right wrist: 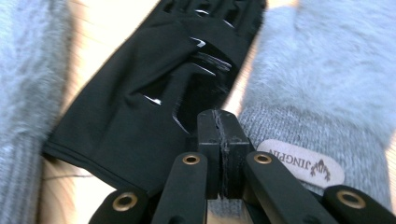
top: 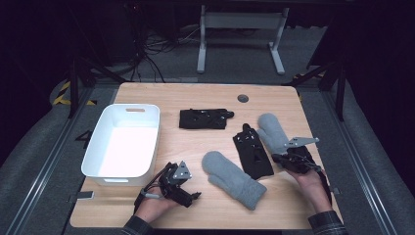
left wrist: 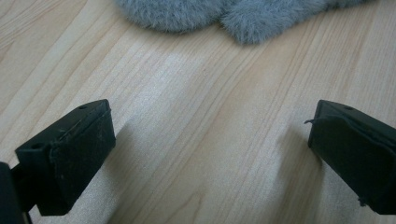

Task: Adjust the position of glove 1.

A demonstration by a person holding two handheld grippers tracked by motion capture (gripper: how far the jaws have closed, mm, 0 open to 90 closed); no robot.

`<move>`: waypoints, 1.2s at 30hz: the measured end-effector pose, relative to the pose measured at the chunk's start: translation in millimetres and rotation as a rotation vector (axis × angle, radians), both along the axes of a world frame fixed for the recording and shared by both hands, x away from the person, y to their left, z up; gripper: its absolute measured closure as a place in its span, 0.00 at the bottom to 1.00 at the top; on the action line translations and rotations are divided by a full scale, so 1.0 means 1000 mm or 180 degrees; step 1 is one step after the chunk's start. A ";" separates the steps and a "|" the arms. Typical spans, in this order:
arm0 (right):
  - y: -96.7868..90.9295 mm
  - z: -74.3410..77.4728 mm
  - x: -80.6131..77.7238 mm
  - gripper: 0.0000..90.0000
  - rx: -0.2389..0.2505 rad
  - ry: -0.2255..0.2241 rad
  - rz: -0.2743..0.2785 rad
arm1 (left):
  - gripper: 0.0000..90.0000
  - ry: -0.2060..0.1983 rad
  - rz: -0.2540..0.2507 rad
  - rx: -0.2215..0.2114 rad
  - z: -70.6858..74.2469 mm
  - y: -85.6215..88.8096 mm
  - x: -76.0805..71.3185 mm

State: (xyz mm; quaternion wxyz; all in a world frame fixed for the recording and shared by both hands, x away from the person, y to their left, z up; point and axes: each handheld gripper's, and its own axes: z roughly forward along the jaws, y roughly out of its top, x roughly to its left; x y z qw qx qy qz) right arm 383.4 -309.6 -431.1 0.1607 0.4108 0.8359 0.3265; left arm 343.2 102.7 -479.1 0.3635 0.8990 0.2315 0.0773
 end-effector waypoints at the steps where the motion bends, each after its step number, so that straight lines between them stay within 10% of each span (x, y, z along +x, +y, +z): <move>1: -0.003 0.000 0.000 1.00 0.0000 0.0003 -0.0021 | 0.01 -0.0003 0.0000 0.0002 0.000 0.000 0.000; 14: -0.047 0.003 0.000 1.00 0.0010 -0.0016 -0.0189 | 0.01 -0.0001 0.0000 0.0000 0.000 0.000 0.000; 27: -0.045 0.012 -0.022 0.96 0.0084 -0.0103 -0.0089 | 0.00 -0.0010 -0.0012 0.0008 0.000 -0.001 0.002; 36: -0.033 0.027 0.014 0.81 0.0111 -0.0191 0.0099 | 0.00 -0.0016 0.0002 0.0004 0.000 -0.001 0.001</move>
